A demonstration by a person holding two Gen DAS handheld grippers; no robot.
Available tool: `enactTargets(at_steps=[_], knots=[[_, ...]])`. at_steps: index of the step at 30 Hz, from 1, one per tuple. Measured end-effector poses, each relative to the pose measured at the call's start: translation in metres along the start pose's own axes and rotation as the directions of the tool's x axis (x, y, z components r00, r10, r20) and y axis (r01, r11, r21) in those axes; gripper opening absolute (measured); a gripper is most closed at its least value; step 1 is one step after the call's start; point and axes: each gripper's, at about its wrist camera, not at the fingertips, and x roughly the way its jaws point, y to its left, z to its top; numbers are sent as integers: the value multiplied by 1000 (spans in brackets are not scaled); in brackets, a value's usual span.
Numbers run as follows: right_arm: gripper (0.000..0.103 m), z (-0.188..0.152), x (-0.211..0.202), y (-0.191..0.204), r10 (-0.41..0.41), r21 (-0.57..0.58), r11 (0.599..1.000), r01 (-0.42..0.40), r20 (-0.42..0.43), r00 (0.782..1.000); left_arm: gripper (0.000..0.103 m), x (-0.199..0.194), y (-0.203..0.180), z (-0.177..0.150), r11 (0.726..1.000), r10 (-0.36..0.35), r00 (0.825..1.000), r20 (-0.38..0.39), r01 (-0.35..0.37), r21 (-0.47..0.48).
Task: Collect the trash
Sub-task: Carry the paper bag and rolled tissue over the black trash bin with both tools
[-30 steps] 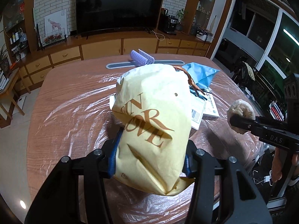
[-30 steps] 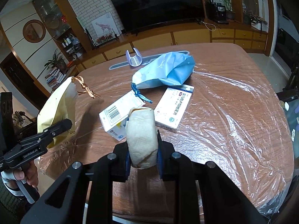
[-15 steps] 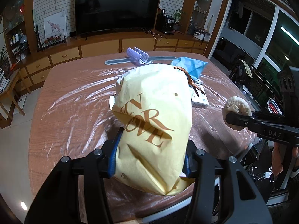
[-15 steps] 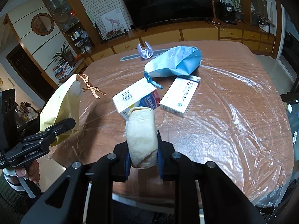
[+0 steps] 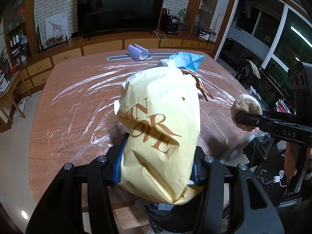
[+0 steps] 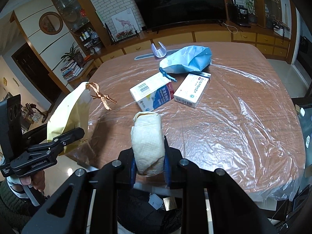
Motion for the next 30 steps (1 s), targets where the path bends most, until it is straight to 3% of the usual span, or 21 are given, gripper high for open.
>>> enactTargets(at_steps=[17,30], knots=[[22,-35,-16,12,41,20,999,-41,12,999,52,-27,-22,-34,997,-6,1000,28,9,-80],[22,-64,-20,15,72,36,997,-72,-20,997,52,-30,-45,-63,994,-42,999,-6,41,-105]])
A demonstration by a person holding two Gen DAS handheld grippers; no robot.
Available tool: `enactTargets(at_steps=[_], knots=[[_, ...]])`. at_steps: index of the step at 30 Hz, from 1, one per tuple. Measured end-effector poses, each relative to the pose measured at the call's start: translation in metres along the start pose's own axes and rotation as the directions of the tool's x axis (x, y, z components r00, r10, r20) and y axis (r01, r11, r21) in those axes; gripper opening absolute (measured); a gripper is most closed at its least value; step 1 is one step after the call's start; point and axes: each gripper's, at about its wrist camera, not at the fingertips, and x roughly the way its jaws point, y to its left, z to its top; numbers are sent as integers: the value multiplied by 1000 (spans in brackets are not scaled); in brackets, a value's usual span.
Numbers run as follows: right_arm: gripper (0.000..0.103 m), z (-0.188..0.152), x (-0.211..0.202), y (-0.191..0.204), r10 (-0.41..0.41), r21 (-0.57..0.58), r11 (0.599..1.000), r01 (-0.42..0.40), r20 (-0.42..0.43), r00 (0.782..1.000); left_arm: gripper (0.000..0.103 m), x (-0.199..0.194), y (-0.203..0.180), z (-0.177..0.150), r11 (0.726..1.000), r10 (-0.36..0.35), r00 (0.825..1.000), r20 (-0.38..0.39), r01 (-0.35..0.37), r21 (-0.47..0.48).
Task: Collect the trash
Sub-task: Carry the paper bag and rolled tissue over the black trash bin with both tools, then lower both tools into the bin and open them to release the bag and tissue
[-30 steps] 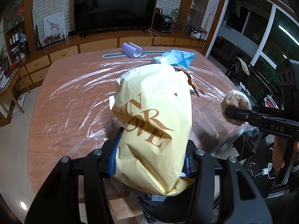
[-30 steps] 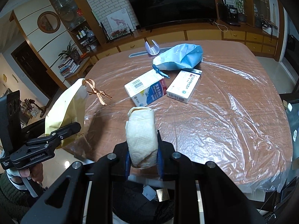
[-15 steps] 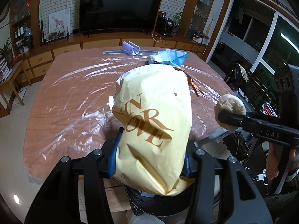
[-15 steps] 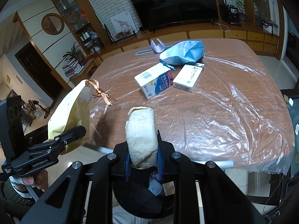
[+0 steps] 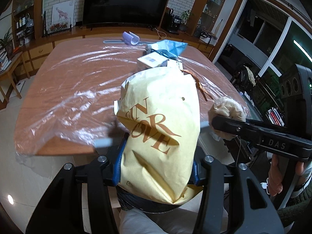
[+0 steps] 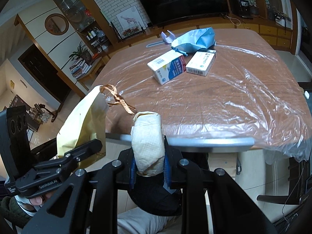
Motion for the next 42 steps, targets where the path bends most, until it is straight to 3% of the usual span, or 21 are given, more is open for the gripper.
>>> enactTargets(at_steps=[29,42], knots=[[22,-40,26,-5,32,-13,999,-34,-160,987,52,19,-27,-53,995,-32,989,-141,45,89],[22,-54,54,-18,-5,-13,1000,2,-234,972,52,53,-14,-74,995,20,967,-254,6,104]])
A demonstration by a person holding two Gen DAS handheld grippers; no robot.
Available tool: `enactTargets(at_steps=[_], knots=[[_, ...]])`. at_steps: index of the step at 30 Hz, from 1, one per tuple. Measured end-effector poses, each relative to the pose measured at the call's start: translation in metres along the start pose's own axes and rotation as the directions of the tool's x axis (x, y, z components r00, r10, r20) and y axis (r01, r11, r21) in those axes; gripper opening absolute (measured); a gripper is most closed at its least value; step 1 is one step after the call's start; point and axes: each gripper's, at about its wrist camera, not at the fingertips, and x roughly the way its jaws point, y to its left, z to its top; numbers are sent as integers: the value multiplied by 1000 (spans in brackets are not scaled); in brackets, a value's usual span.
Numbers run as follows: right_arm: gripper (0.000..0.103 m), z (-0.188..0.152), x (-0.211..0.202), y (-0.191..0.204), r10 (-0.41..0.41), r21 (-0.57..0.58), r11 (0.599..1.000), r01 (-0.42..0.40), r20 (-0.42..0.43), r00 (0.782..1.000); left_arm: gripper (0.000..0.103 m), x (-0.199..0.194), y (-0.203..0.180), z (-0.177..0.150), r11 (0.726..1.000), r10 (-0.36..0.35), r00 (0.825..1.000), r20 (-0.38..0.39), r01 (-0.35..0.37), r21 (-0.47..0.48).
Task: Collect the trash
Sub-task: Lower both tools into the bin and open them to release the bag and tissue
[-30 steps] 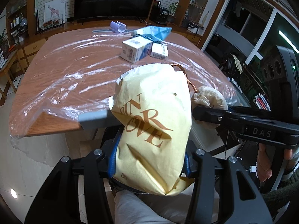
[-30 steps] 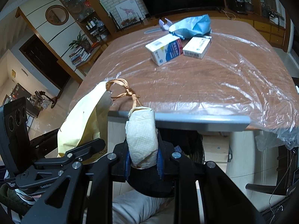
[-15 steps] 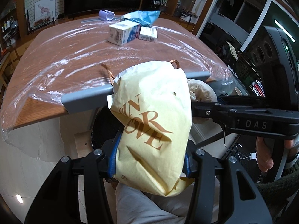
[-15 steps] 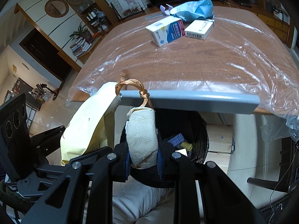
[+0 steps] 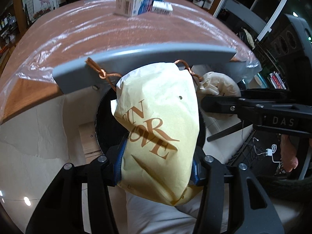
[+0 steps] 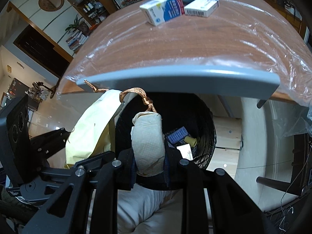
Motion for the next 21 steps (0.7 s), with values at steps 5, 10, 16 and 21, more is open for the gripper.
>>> enactTargets(at_steps=[5,10,16,21], knots=[[22,-1,14,-4,-15,-5,1000,15,-33,999,52,14,6,-4,1000,22,999,-41,-22,6],[22,-1,26,-7,-31,-13,999,30,-55,998,52,28,7,-4,999,35,997,-69,-33,22],[22,0,38,-11,-53,-16,999,52,-77,996,52,41,9,0,998,50,995,-90,-47,40],[22,1,48,-9,-72,-27,997,70,-90,993,52,51,10,6,997,62,992,-109,-57,48]])
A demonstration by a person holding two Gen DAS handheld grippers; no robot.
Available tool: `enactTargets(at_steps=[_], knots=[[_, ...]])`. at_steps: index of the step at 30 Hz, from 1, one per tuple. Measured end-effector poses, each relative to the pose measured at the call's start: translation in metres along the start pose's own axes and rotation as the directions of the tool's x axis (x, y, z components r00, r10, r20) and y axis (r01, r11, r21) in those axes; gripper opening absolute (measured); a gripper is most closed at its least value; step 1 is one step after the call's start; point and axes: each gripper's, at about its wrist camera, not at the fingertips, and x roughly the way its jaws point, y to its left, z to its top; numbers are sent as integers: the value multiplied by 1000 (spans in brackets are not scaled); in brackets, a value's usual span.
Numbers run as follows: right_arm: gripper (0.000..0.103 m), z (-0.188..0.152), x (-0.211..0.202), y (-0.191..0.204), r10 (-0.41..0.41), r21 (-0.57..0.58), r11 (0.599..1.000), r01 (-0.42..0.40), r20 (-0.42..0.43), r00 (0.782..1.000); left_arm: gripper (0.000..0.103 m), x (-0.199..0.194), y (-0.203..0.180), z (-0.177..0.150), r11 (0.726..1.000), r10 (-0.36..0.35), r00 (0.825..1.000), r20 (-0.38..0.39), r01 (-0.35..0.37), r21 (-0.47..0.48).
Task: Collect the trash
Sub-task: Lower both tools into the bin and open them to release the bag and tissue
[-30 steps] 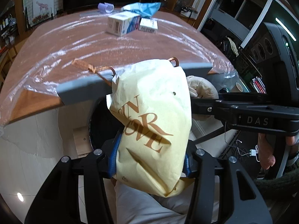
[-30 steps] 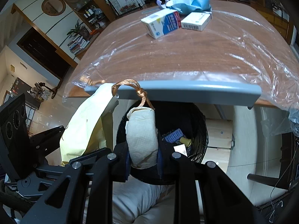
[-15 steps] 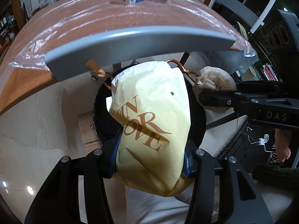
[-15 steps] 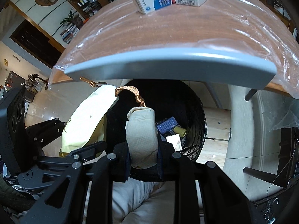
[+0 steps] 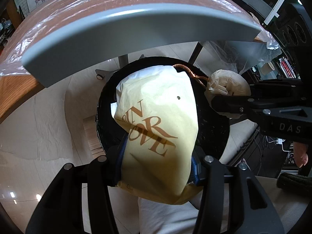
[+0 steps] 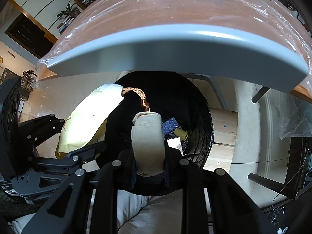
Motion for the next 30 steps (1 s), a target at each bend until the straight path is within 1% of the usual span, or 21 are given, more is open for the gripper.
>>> enactTargets(at_steps=[5,17,30], knots=[[22,0,5,0,-9,-13,1000,9,-1,1000,52,10,5,4,1000,11,1000,-22,-11,4],[22,3,17,-4,-15,-17,1000,15,-4,1000,52,24,13,0,1000,31,998,-52,-31,1],[23,5,24,2,-31,-17,999,30,-23,999,52,39,8,2,999,47,996,-77,-46,17]])
